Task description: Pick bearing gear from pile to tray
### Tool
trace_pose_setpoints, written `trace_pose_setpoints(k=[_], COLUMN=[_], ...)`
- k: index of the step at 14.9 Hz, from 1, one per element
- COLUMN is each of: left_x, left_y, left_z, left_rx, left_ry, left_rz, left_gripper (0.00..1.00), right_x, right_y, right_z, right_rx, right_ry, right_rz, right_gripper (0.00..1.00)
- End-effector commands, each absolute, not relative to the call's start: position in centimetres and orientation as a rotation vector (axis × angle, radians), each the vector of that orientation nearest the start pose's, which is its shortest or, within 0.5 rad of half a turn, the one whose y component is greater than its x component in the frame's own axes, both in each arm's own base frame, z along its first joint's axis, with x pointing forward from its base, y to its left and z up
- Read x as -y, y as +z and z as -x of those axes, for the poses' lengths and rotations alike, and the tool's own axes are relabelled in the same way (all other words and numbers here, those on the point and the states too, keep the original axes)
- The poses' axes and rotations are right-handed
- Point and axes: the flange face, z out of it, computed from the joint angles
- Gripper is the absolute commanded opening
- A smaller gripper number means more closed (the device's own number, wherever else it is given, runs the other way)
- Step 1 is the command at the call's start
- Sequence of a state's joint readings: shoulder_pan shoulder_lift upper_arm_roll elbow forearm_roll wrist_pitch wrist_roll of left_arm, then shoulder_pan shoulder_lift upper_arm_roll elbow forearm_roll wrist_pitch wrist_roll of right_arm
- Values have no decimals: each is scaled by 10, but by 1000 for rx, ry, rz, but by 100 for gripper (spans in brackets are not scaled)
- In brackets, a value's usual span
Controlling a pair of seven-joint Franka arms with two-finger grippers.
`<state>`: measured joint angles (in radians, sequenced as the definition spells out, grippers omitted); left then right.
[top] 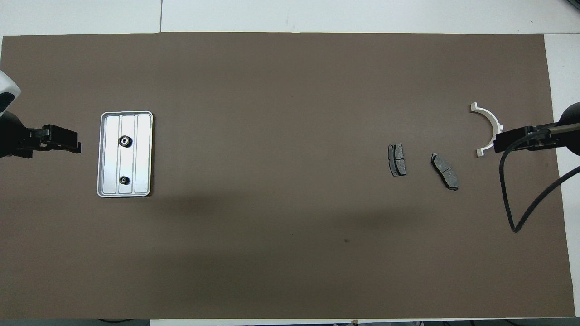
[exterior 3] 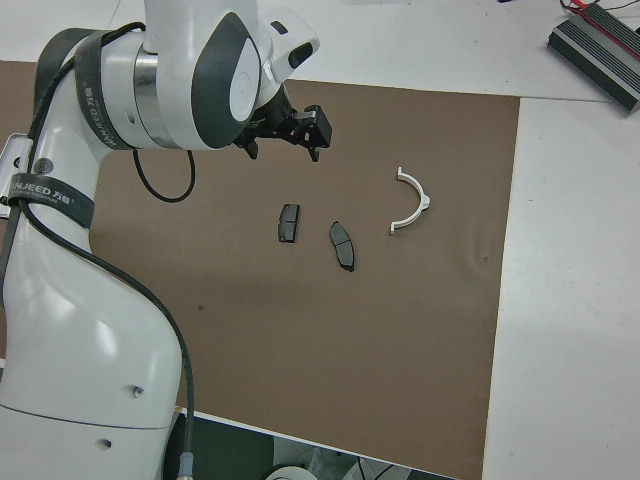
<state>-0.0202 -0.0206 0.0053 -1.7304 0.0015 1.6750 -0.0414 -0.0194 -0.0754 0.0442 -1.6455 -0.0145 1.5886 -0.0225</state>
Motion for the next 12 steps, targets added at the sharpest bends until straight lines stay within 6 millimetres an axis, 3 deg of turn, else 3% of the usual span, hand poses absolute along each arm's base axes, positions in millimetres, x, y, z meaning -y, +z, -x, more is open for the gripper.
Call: trace_pose_setpoints(k=[1, 6, 12], left_x=[6, 5, 6], left_y=[578, 593, 593], left_z=[-552, -550, -549], left_rx=[39, 40, 37], left_ry=[68, 75, 80], left_rz=[3155, 3154, 3155], left_gripper=[100, 100, 100], right_x=[-14, -13, -14], right_y=[632, 632, 633], right_z=[-525, -525, -525], right_rx=[53, 50, 53], right_ry=[-17, -17, -17], right_rz=[3144, 3144, 3144], right_gripper=[100, 100, 100])
